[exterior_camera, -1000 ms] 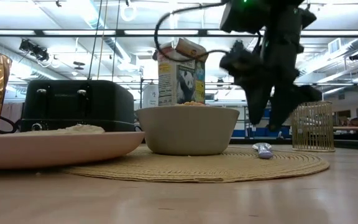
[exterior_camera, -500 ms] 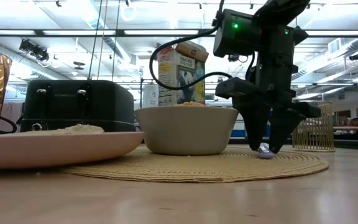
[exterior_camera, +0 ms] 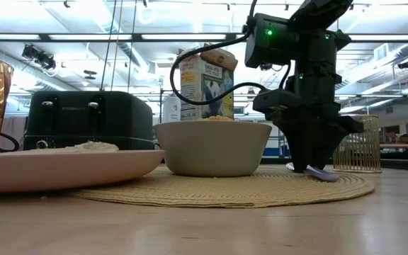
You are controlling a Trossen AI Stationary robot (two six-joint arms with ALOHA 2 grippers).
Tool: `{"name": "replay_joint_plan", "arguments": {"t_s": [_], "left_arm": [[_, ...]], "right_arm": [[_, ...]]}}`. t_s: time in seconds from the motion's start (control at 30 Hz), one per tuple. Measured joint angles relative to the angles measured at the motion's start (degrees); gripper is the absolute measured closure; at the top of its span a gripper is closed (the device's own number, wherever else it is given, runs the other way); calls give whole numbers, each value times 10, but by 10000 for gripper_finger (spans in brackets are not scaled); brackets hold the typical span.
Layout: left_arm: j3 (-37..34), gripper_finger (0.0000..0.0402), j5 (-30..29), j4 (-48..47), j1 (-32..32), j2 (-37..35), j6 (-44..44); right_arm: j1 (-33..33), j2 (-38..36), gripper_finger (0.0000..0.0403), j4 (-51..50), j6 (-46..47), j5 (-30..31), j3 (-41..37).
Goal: Arrange a breakfast setting
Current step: Put the purple spoon on the brown placemat to the right of the gray bowl, then adjust the gold silverware holder
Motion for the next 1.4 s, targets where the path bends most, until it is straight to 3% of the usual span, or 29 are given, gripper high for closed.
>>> {"name": "replay_joint_plan", "arguments": {"t_s": [0.43, 0.77, 1.17, 1.4], "left_arm": [[0, 244, 0, 0, 7, 0, 1], [0, 244, 0, 0, 7, 0, 0], [0, 244, 0, 0, 7, 1, 0], [0, 244, 18, -19, 7, 1, -5]], "right_arm": [[-8, 0, 248, 9, -96, 1, 0], [-19, 0, 248, 6, -94, -3, 2], [-38, -59, 239, -221, -155, 7, 111], [-95, -176, 222, -324, -209, 128, 119]]}}
